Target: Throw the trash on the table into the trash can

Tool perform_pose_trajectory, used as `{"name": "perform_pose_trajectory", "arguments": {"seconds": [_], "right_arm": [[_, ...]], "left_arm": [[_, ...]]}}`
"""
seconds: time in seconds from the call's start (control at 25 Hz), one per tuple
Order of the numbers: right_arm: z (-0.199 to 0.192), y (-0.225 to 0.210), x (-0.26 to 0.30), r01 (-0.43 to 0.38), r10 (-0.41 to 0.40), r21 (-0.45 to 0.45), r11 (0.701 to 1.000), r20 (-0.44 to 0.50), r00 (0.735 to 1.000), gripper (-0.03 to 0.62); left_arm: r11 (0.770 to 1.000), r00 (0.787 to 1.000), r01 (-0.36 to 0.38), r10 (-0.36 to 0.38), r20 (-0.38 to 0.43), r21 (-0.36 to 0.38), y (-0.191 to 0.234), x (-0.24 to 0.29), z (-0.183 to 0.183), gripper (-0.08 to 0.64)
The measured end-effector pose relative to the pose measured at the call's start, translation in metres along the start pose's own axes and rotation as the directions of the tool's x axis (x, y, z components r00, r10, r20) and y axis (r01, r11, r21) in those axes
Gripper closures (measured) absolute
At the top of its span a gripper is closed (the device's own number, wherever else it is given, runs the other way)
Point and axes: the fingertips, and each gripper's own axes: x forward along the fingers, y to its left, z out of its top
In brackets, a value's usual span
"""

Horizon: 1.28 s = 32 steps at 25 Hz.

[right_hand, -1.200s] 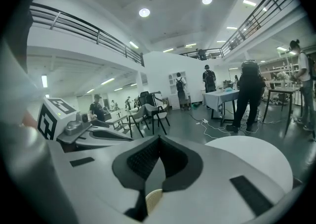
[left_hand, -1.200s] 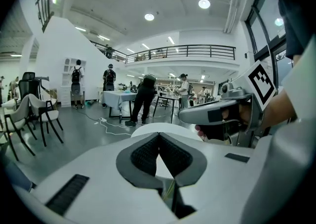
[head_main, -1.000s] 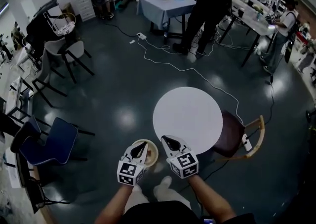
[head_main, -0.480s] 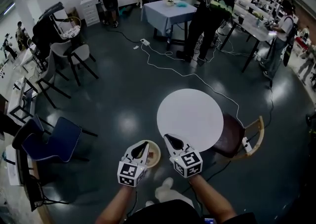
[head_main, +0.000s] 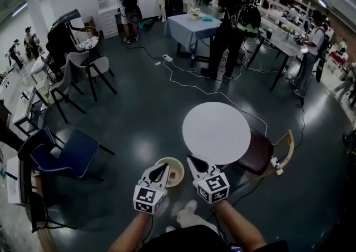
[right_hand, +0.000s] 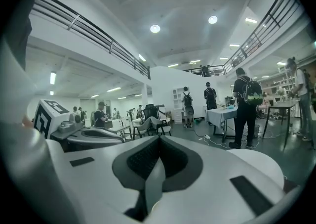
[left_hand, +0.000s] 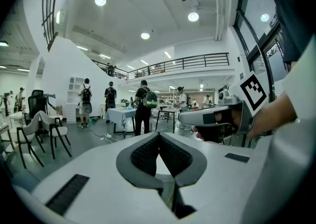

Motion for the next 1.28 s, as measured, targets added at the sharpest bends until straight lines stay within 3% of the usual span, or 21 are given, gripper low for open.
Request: {"name": "perform_pose_trajectory", "arguments": {"seconds": [0.76,1.28], "right_arm": [[0.02,0.137,-0.105,0.027,-0.023,-0.093,0.995,0.044,0.999,0.574],[0.026,0.148,-0.126,0.051,-0.044,-0.111,0.993,0.069,0.997,0.574]], "left_arm": [[0.998,0.993,0.024,-0.03,0.117,0.05,-0.065,-0.156,0.027,0.545],[0.997,0.986,0.04,-0.051,0.159,0.072,-0.082,-0.171,0.047,0.545]]}}
